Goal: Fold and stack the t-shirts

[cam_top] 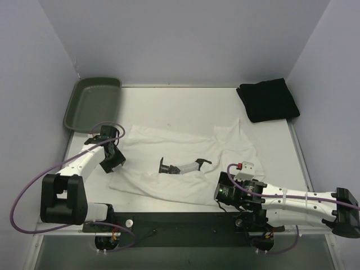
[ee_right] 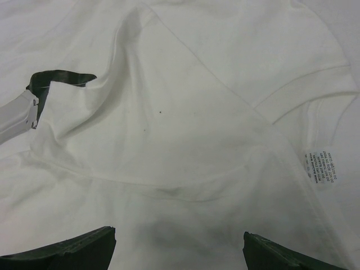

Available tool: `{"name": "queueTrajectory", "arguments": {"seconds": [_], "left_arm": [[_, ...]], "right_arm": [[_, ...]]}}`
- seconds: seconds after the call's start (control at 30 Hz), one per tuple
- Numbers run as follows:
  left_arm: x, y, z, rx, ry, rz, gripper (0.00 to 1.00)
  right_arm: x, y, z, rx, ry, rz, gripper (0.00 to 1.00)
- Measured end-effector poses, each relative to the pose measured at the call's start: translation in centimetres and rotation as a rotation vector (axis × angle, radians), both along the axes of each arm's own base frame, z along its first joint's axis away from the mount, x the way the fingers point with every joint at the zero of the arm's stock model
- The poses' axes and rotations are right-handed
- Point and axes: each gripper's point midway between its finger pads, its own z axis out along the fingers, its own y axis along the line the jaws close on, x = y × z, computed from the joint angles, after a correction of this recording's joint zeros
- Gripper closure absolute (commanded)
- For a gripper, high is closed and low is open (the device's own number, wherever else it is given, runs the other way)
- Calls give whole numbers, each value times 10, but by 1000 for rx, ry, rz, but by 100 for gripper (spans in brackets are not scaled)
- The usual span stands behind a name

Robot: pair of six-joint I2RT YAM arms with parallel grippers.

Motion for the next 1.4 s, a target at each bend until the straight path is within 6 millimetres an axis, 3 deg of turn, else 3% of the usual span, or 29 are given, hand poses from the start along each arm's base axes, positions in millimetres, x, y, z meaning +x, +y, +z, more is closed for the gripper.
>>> {"name": "queueTrajectory", "arguments": {"seconds": [0.17, 0.33, 0.47, 0.57, 0.77, 0.9, 1.07, 1.4], "left_arm": [[-2, -2, 10, -13, -28, -11, 29], [-1, -8, 42, -53, -143, -39, 28], [13, -23, 75, -121, -250, -102, 27], [33, -39, 100, -185, -325, -166, 28], [78, -57, 121, -234, -369, -231, 30], [106, -61, 113, -236, -349, -240, 32], [133, -64, 91, -238, -294, -238, 35], [163, -57, 45, -230, -212, -183, 39]], "right_arm": [[2, 0, 2, -9, -17, 8, 0], [23, -3, 24, -31, -63, -30, 0], [59, -15, 52, -44, -90, -130, 0], [92, -35, 66, -16, -86, -242, 0], [155, -70, 88, 21, -32, -368, 0], [201, -78, 89, 36, 15, -368, 0], [248, -74, 78, 80, 71, -326, 1], [299, -59, 51, 152, 144, -234, 2]]}}
